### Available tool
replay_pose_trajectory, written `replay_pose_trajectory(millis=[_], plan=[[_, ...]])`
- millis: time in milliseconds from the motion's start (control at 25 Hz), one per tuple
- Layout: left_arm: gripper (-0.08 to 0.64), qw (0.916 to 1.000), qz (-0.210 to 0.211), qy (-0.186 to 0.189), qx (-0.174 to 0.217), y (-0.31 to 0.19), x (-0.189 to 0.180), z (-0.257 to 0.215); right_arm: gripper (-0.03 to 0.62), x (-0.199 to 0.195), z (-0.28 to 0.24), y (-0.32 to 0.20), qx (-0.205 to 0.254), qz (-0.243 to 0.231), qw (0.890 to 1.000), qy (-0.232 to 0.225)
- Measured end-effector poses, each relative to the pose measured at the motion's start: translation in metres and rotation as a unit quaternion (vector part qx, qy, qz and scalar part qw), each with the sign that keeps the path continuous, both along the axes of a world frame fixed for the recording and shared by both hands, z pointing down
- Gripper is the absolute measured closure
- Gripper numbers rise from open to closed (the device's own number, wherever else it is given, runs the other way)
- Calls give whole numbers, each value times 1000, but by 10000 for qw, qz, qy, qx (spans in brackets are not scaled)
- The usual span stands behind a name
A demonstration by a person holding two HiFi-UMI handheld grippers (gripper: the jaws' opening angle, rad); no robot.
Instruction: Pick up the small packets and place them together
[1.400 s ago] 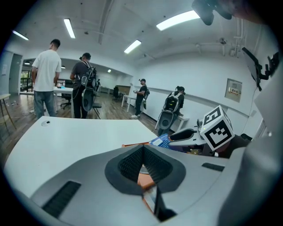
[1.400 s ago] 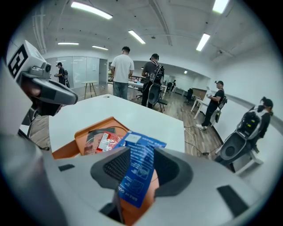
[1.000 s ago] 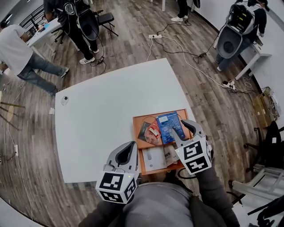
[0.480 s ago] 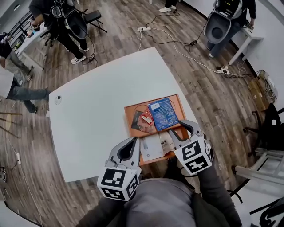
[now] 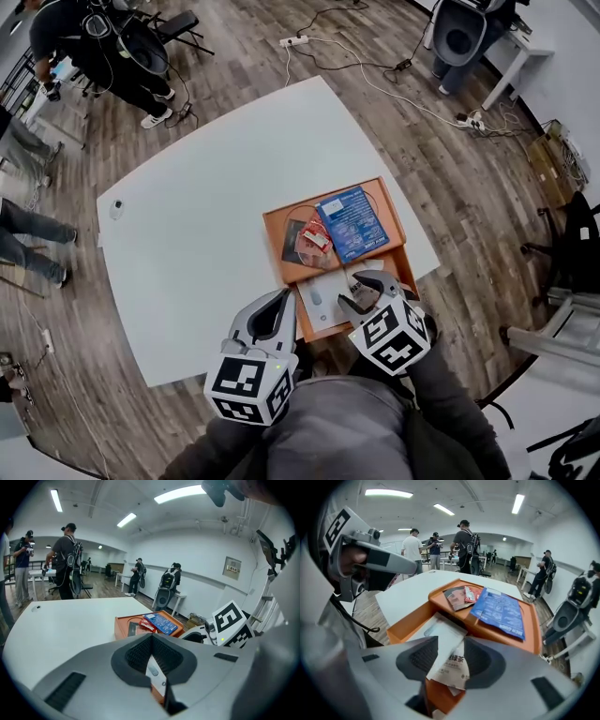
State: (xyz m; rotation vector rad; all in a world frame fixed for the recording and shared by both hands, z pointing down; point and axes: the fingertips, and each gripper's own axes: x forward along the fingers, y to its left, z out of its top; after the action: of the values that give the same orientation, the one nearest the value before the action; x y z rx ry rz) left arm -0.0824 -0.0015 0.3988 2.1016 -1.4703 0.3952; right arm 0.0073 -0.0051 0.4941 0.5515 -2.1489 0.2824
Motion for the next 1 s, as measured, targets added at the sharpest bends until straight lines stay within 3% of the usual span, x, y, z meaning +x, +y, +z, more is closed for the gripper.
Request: replay_pose_trajectory(millis=[120, 400, 600, 840, 1000], plan=[[563, 10000, -58, -1, -33, 1, -10, 5, 396, -11, 13, 3, -131, -118, 9998, 100], [563, 9995, -293, -16, -104, 4, -36, 10, 230, -34, 37, 11, -550, -423, 9972, 269], [563, 9991, -394, 1, -175, 4, -50, 17, 206, -39, 48, 11, -592, -537, 9960, 393], [563, 9989, -429, 22, -187, 2, -52, 16, 223, -41, 44, 13, -552, -652, 9953, 448], [563, 9989, -439, 26, -188, 4, -51, 17, 434, -48, 40, 21, -464, -787, 9951, 391]])
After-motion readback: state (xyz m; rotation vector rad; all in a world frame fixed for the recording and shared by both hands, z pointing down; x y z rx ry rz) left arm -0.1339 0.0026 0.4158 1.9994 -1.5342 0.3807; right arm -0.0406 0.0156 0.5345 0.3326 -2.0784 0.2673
